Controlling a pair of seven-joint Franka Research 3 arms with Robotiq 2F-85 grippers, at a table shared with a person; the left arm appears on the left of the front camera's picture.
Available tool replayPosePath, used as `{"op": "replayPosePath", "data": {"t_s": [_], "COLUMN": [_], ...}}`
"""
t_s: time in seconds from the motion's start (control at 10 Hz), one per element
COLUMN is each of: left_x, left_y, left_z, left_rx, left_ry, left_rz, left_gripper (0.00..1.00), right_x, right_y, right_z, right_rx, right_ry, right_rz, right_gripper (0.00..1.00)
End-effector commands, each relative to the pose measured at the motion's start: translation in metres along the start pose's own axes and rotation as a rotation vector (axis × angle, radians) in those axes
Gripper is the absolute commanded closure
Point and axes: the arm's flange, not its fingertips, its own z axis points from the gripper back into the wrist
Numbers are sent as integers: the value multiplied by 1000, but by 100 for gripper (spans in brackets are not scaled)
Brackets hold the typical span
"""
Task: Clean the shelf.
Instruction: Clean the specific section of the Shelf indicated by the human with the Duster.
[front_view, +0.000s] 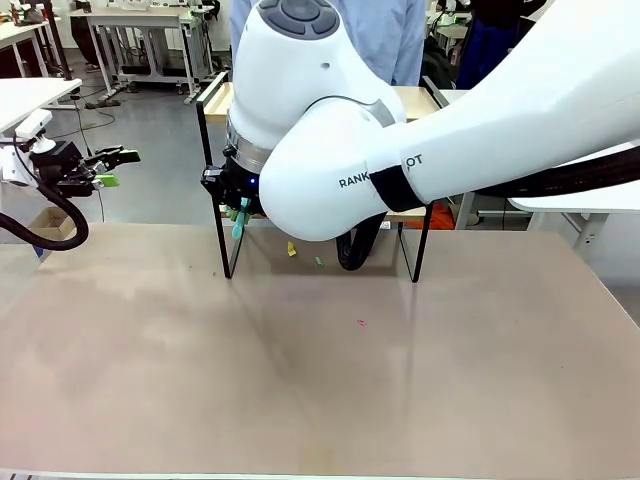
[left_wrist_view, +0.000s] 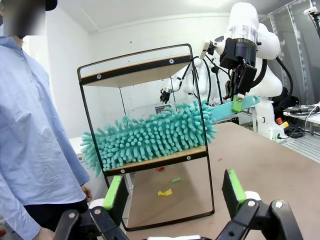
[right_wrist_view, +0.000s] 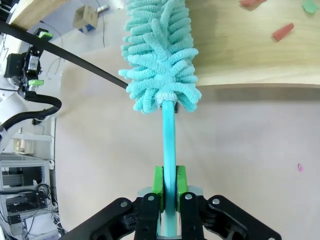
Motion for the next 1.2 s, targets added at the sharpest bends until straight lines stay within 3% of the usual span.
{"op": "replayPosePath", "data": {"t_s": [0.0, 0.4, 0.7, 1.1], "left_x": [2, 2, 2, 2], "left_y": [-1, -1, -1, -1], "left_z": [0, 0, 0, 0], "left_rx": [-9, -9, -9, -9], "left_ry": [10, 10, 10, 10], "left_rz": [-15, -15, -15, -15], "left_gripper": [0, 0, 0, 0], "right_x": [0, 0, 16, 30], "right_y": [-1, 0, -39, -81], "right_z": [1, 0, -1, 3], "right_rx": [0, -1, -20, -43], "right_ry": [-2, 0, 80, 97], "right_rz": [0, 0, -45, -105], "right_gripper": [87, 87, 87, 87]}}
